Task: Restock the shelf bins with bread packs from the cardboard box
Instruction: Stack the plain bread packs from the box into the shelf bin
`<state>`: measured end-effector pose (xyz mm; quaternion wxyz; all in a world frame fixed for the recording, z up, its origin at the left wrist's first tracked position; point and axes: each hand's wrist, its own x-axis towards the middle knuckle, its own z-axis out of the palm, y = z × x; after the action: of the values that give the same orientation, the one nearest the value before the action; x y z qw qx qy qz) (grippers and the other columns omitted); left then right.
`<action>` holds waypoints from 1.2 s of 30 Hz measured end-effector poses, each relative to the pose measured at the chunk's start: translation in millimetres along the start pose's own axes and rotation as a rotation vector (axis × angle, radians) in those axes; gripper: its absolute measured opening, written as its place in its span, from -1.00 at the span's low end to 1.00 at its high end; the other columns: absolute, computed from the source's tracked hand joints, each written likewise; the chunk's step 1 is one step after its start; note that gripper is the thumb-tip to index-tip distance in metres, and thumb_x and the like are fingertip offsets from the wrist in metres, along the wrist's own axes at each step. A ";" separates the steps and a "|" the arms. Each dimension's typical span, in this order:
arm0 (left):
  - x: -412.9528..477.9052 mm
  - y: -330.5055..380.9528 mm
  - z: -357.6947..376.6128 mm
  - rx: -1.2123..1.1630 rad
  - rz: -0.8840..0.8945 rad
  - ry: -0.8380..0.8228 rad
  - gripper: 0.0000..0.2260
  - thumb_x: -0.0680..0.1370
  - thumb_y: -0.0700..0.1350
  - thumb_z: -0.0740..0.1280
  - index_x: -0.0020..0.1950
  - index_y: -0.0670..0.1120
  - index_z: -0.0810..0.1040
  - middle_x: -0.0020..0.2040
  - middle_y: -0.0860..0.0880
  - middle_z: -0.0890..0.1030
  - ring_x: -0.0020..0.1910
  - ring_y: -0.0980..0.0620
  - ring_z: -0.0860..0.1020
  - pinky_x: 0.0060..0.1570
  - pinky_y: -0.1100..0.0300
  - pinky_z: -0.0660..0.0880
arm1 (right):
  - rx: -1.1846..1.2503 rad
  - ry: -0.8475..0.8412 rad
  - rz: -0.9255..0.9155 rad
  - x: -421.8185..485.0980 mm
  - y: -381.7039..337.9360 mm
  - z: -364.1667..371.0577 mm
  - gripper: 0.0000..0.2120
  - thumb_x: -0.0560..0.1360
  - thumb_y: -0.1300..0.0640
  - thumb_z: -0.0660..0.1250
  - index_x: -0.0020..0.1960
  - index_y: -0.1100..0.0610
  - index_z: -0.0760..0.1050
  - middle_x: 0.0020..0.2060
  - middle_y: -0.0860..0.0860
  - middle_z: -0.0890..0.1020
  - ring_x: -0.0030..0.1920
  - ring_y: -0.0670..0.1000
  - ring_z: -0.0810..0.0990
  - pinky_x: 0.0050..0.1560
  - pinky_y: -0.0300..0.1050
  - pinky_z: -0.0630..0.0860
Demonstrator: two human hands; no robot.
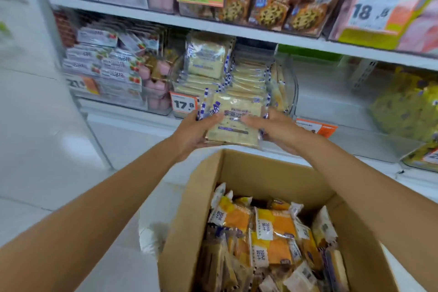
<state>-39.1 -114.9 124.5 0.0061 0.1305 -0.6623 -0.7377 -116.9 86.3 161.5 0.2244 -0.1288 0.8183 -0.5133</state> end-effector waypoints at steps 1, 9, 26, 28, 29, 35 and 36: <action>8.7 9.1 -7.4 0.037 0.038 0.023 -0.34 0.34 0.21 0.54 0.35 -0.05 0.48 0.20 -0.08 0.64 0.16 -0.08 0.62 0.16 -0.17 0.55 | 0.070 -0.001 -0.003 10.0 -10.5 9.7 0.07 0.20 -0.26 0.55 0.53 0.06 0.13 0.37 -0.02 0.42 0.21 0.02 0.51 0.01 -0.10 0.48; 99.2 83.6 -63.2 0.808 0.312 0.338 -0.45 0.48 0.31 0.33 -0.01 -0.22 0.54 -0.09 -0.24 0.59 -0.05 -0.24 0.56 -0.08 -0.03 0.51 | 0.222 0.283 -0.222 109.3 -69.7 51.2 -0.43 0.43 0.09 0.51 0.34 0.12 0.36 0.10 -0.07 0.57 0.01 -0.10 0.57 -0.05 -0.25 0.50; 159.2 97.0 -106.8 1.149 0.343 0.229 0.01 0.37 0.18 0.52 0.60 0.10 -0.10 0.36 -0.12 0.46 0.41 -0.17 0.31 0.38 -0.15 0.21 | -0.299 0.390 -0.581 166.8 -55.3 61.4 0.02 0.38 0.10 0.54 0.57 -0.09 -0.10 0.48 -0.12 0.10 0.26 -0.32 0.13 0.15 -0.62 0.09; 158.3 97.6 -107.8 1.234 0.368 0.247 0.05 0.36 0.21 0.52 0.60 0.10 -0.13 0.31 -0.12 0.50 0.37 -0.14 0.33 0.33 -0.10 0.20 | -0.329 0.408 -0.581 170.2 -54.9 59.9 0.04 0.36 0.09 0.56 0.57 -0.08 -0.09 0.50 -0.10 0.10 0.39 -0.20 0.17 0.30 -0.41 0.13; 158.7 96.8 -107.0 1.260 0.382 0.268 0.05 0.36 0.23 0.51 0.60 0.10 -0.14 0.27 -0.12 0.52 0.35 -0.14 0.34 0.30 -0.08 0.21 | -0.342 0.424 -0.577 171.6 -55.1 59.6 0.05 0.35 0.08 0.57 0.57 -0.07 -0.08 0.51 -0.08 0.10 0.45 -0.13 0.15 0.37 -0.30 0.15; 144.1 84.2 -98.6 1.278 0.384 0.469 0.11 0.34 0.28 0.50 0.61 0.02 -0.18 0.35 -0.10 0.43 0.36 -0.17 0.33 0.32 -0.13 0.31 | -0.378 0.406 -0.482 156.3 -54.6 57.4 0.10 0.35 -0.06 0.55 0.54 -0.23 -0.22 0.56 -0.04 -0.16 0.56 0.02 -0.09 0.51 0.08 0.14; 136.2 81.4 -95.9 1.284 0.402 0.528 0.08 0.34 0.27 0.50 0.61 0.01 -0.13 0.38 -0.11 0.40 0.37 -0.17 0.32 0.32 -0.10 0.31 | -0.381 0.416 -0.494 150.2 -54.1 55.2 0.06 0.38 -0.07 0.53 0.53 -0.26 -0.22 0.57 -0.05 -0.16 0.56 0.02 -0.10 0.51 0.07 0.12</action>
<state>-164.8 -243.3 170.6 0.2239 0.1578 -0.9527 -0.1316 -220.5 -47.0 154.2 -0.1051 -0.2549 0.8715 -0.4056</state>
